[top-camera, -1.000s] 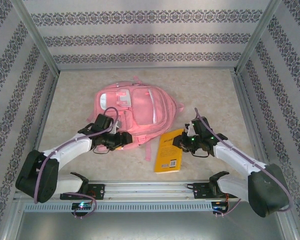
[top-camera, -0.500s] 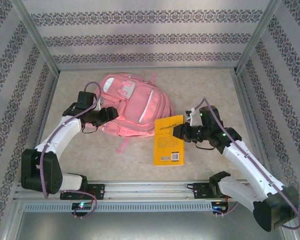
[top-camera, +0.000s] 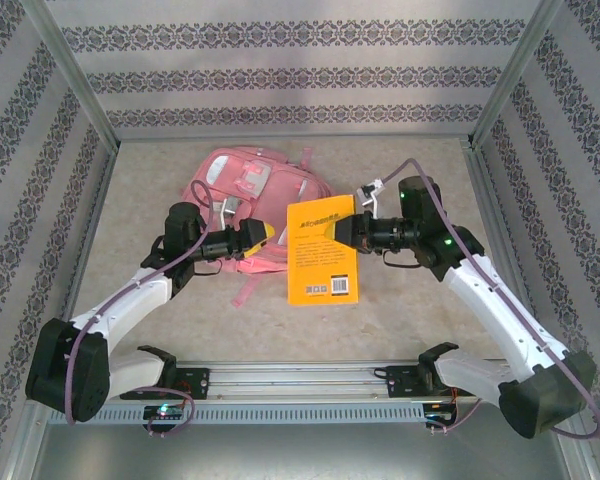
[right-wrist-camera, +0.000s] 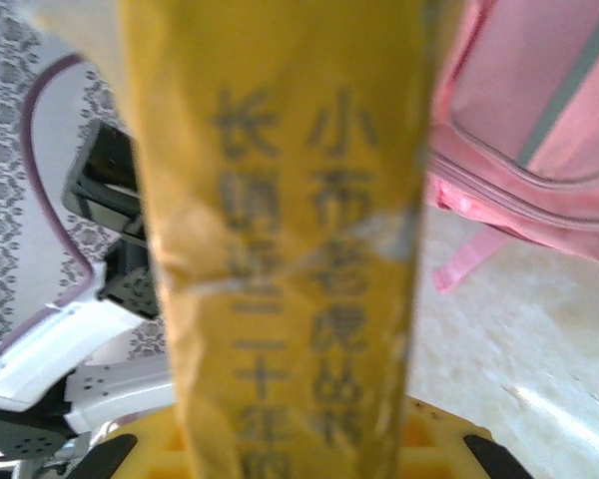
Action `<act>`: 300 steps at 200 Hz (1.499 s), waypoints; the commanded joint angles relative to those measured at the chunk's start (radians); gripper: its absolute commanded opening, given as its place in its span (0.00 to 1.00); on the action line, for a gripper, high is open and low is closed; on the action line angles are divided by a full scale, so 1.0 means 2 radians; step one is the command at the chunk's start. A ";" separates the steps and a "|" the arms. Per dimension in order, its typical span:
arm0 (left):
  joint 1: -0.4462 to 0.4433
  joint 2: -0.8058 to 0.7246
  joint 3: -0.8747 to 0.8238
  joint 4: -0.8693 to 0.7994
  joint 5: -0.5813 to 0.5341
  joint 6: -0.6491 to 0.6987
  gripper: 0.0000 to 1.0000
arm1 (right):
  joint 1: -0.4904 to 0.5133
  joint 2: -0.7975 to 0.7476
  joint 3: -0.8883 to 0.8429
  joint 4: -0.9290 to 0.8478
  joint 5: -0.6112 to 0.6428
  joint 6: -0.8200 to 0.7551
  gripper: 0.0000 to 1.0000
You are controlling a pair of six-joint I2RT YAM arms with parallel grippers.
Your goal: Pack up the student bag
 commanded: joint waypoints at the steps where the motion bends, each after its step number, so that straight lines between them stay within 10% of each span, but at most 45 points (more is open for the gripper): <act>1: -0.024 -0.002 -0.003 0.130 0.033 -0.046 0.80 | 0.011 0.003 0.040 0.042 -0.040 0.026 0.00; 44: -0.034 0.011 -0.013 0.233 0.038 -0.101 0.79 | 0.016 0.004 0.055 0.030 -0.028 0.024 0.00; 251: -0.070 -0.014 0.023 0.072 0.021 0.007 0.79 | 0.020 0.002 0.051 0.036 -0.006 0.038 0.00; 300: -0.084 0.028 0.005 0.210 0.036 -0.066 0.78 | 0.028 -0.002 0.040 0.096 -0.040 0.081 0.00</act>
